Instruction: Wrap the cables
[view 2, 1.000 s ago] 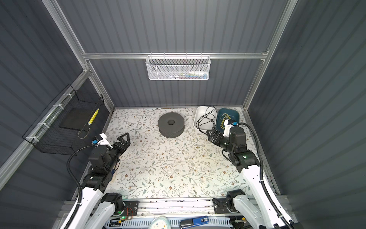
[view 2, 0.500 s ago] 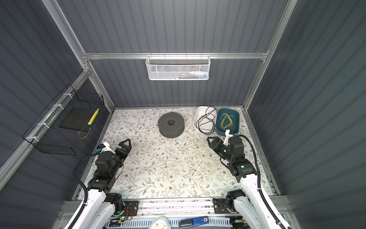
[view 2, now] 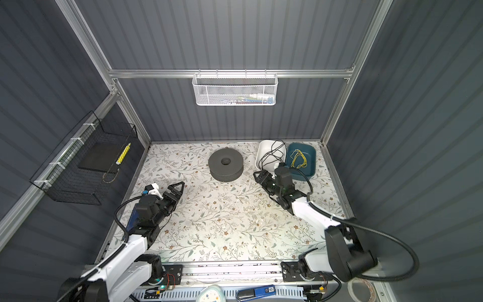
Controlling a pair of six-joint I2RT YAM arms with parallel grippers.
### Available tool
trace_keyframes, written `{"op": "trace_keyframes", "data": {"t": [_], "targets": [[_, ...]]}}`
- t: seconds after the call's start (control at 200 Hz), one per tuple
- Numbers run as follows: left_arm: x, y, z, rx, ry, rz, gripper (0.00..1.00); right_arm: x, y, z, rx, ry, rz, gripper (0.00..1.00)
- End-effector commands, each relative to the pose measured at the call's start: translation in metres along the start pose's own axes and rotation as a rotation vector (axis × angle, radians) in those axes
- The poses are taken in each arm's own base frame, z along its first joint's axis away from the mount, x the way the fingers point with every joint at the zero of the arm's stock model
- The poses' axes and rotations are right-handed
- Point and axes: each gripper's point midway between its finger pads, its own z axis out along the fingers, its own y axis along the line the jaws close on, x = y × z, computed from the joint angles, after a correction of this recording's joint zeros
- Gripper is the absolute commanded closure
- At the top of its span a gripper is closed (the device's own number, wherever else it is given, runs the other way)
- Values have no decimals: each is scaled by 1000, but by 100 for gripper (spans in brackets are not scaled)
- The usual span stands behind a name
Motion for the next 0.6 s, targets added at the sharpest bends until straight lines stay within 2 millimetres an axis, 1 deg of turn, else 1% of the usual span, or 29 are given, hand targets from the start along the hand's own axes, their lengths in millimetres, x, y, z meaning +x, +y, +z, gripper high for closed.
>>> {"op": "trace_keyframes", "data": {"t": [0.0,0.11,0.14,0.205,0.24,0.32,0.365,0.47,0.595], "targets": [[15,-27,9,208,93,-119,1,4,40,26,-159,14,0,29],[28,-25,26,243,184,-166,1,15,48,51,-181,38,15,29],[27,-30,28,283,187,-172,1,15,46,57,-172,37,24,29],[25,-48,27,404,189,-171,1,16,47,70,-183,27,40,31],[29,-46,33,397,226,-208,1,14,48,76,-196,15,48,32],[37,-45,45,399,288,-186,1,11,45,91,-198,1,74,33],[38,-44,49,396,299,-189,1,10,41,98,-197,-5,95,35],[32,-45,50,398,259,-170,1,11,34,112,-189,-4,125,37],[28,-47,52,395,241,-151,1,14,21,122,-154,1,142,38]]}}
